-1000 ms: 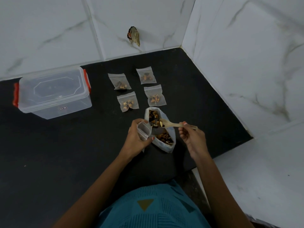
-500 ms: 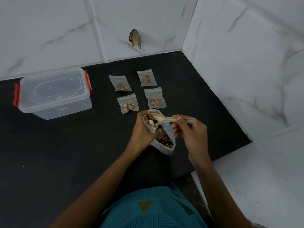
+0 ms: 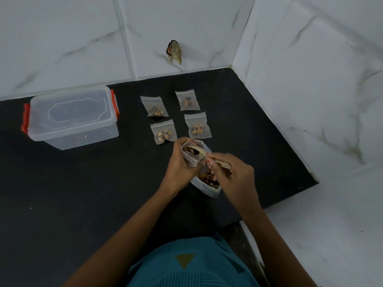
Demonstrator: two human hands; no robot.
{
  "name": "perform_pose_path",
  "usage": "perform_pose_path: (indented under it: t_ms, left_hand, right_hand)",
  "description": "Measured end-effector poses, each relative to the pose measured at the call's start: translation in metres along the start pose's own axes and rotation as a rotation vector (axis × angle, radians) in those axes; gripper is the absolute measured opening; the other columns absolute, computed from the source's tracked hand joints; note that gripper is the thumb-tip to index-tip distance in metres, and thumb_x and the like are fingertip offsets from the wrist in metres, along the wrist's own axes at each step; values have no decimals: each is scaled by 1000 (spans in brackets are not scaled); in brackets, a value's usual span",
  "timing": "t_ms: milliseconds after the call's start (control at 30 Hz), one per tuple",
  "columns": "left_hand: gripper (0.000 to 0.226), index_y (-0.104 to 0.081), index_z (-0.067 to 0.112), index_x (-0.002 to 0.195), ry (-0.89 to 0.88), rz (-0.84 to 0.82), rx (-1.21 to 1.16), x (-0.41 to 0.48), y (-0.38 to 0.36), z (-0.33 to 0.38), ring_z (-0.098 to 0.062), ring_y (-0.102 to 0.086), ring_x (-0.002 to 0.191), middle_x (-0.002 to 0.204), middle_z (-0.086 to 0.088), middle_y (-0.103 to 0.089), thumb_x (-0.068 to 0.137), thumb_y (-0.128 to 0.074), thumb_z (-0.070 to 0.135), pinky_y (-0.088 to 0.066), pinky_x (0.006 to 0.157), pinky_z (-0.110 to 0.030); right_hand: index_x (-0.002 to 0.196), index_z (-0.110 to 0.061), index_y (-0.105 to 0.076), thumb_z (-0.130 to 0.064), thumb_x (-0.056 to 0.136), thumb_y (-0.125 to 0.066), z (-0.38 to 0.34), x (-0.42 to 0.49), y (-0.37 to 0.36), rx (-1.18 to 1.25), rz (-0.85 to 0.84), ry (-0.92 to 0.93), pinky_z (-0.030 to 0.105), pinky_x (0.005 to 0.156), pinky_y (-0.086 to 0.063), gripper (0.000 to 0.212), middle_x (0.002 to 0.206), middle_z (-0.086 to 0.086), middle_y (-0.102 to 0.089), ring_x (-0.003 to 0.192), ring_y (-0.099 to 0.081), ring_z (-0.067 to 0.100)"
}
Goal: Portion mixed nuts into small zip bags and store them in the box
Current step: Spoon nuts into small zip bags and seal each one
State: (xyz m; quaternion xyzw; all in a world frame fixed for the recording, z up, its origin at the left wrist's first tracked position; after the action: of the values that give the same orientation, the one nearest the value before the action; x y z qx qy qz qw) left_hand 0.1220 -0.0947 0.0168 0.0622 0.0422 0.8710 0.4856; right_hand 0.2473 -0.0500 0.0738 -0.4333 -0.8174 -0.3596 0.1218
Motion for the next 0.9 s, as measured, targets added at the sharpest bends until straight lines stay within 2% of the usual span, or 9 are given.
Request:
perform_pose_path:
  t_ms: [100,267,367,467,533,600,700,800,900]
  left_hand:
    - [57,-42,10,116,-7,15,-1,1,1,3,-5,-52,105,110,7,-52,71,-77,10,-43,90,-14]
    - [57,-42,10,116,-4,41,12,4,3,2,4,-51,99,109,7,-51,71,-76,1,-41,84,-8]
    - [57,-42,9,117,-10,41,17,5,3,2,-2,-52,103,111,5,-51,71,-76,2,-42,86,-10]
    - [55,-42,11,115,-22,51,31,5,1,4,0,-51,104,114,0,-53,72,-76,4,-41,87,-10]
    - [56,-40,14,116,-3,53,35,5,1,4,1,-52,104,115,-1,-53,73,-76,6,-43,88,-12]
    - [58,-39,17,117,9,46,34,4,1,5,-7,-52,108,116,-1,-52,74,-75,7,-44,92,-18]
    - [58,-38,19,117,1,41,48,5,2,6,-8,-52,107,112,4,-51,74,-75,6,-43,92,-15]
    - [57,-38,18,116,6,42,38,5,3,7,2,-51,102,107,11,-50,74,-74,5,-41,87,-8]
    - [56,-41,15,115,-5,62,10,6,4,9,6,-50,98,108,7,-52,73,-76,6,-40,84,-7]
  right_hand:
    - [101,1,-63,-20,89,-52,-2,-1,-1,-27,-11,93,4,75,-47,27,88,10,-67,85,-57,0]
    - [104,-7,-58,-20,93,-49,-2,-8,-3,-60,3,188,19,77,-52,20,94,3,-66,87,-60,11]
    - [107,-10,-57,-22,93,-48,0,-8,-4,-68,0,181,12,79,-50,20,96,0,-65,87,-60,9]
    - [105,-8,-60,-16,86,-56,0,-5,1,0,62,-28,3,70,-47,21,83,2,-68,79,-61,-3]
    - [98,-12,-62,-6,85,-57,1,-2,5,188,158,-293,6,62,-48,14,74,-7,-65,66,-62,-5]
    - [91,-14,-65,-3,87,-55,5,0,8,369,224,-504,13,56,-50,15,64,-2,-65,60,-63,3]
    - [90,-13,-65,-4,88,-54,10,2,10,448,241,-574,15,54,-51,14,65,-3,-68,58,-62,5]
    - [93,-16,-64,-10,87,-55,3,1,9,359,223,-399,13,57,-51,12,68,-10,-68,62,-63,2]
    - [103,-10,-58,-20,92,-50,-6,-7,2,4,67,87,12,76,-51,18,87,0,-68,84,-62,8]
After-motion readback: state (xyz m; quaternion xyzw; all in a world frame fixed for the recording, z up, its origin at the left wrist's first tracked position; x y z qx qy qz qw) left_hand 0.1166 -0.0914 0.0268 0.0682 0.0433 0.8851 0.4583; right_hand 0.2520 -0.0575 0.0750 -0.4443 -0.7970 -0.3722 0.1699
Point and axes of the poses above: each hand's wrist, its own x-axis towards the middle knuckle, its own y-axis out of the back of the hand, z = x × y, the point moved 3 cm from there along x, towards the middle knuckle
